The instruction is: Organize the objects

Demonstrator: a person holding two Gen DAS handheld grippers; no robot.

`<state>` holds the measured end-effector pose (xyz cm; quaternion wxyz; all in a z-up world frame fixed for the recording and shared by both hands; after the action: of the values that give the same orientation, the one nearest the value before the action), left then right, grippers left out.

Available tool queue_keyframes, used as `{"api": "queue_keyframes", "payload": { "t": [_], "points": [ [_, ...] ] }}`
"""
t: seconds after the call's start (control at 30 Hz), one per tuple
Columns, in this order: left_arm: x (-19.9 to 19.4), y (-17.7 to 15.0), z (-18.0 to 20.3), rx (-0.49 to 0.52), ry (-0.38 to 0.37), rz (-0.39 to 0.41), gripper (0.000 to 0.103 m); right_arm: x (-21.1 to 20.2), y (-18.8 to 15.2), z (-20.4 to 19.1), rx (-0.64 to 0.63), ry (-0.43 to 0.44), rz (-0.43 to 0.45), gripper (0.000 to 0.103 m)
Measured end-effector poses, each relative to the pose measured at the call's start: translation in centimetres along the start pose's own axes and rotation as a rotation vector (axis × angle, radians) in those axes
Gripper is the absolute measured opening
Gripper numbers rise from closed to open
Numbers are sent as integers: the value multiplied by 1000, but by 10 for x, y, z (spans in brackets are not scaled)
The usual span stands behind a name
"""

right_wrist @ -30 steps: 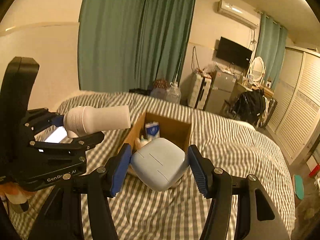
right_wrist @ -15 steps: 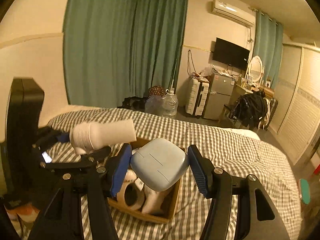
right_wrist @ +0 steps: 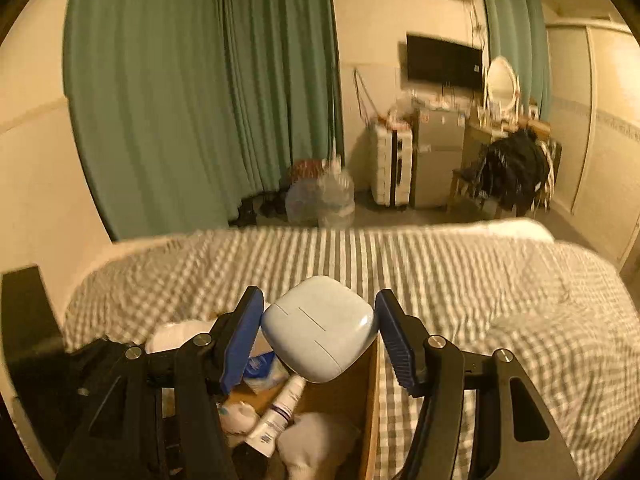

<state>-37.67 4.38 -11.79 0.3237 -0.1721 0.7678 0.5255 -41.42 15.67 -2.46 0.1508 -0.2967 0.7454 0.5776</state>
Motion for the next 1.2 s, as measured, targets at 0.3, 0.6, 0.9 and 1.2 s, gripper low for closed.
{"api": "queue_keyframes", "payload": {
  "t": [0.3, 0.6, 0.9, 1.2],
  "points": [
    [23, -20, 13, 15, -37, -79, 57, 53, -36, 29, 9, -58, -106, 58],
    [33, -29, 18, 6, -52, -108, 58, 63, -43, 41, 31, -66, -119, 62],
    [5, -18, 13, -8, -25, -53, 86, 38, -28, 38, 52, -60, -47, 80],
    [-79, 23, 3, -29, 1, 63, 89, -49, 7, 21, 43, -82, 71, 81]
  ]
}}
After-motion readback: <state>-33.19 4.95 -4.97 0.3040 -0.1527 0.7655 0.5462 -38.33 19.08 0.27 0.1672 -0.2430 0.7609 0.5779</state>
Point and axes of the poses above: each gripper's, at about its wrist camera, not at the fingertips, and x roughly the way its jaws point, z to its right, y to its top, the point moved 10 cm from there along x, roughly the way its jaws point, and after that the axes turned 15 degrees about x, right-handed, at the moved point
